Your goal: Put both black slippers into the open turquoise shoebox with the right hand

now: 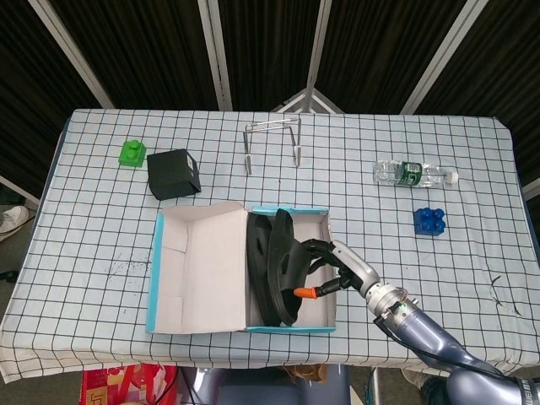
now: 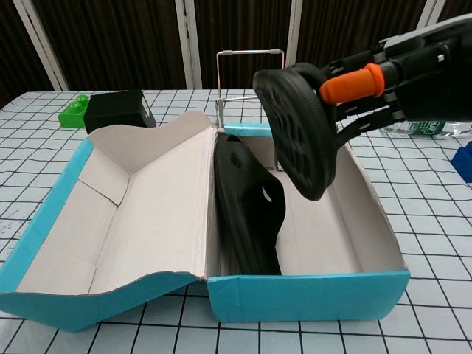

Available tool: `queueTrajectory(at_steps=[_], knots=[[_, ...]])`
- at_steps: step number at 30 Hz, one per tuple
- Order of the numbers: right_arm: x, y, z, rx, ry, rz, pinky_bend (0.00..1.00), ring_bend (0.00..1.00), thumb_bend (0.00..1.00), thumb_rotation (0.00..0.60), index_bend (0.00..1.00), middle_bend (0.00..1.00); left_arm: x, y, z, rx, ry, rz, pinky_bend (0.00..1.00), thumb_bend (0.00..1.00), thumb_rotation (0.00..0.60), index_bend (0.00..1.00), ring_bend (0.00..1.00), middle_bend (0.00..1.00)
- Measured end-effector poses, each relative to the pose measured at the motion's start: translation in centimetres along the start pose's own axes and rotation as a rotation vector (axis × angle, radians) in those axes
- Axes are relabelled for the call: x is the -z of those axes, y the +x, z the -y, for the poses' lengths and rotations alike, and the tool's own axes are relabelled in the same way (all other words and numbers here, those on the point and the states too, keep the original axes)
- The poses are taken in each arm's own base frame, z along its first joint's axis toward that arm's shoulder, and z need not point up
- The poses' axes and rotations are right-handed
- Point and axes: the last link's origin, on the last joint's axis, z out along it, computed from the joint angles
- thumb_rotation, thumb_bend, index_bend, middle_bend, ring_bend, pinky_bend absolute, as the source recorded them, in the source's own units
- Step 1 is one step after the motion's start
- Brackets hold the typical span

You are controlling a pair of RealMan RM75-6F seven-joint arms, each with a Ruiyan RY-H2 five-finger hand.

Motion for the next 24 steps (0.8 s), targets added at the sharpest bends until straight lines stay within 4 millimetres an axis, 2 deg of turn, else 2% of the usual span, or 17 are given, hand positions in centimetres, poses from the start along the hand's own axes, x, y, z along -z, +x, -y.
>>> queueTrajectory(at_steps=[24], knots=[[-2.9,-0.6,-3.7,0.067,-0.098,-0.018,0.32,0.34,0.81,0.6,0.64,0.41,0.0,0.0,0.0,0.004,0.0,0.013,0.1,0.64,0.6,0.24,0.03,0.05]])
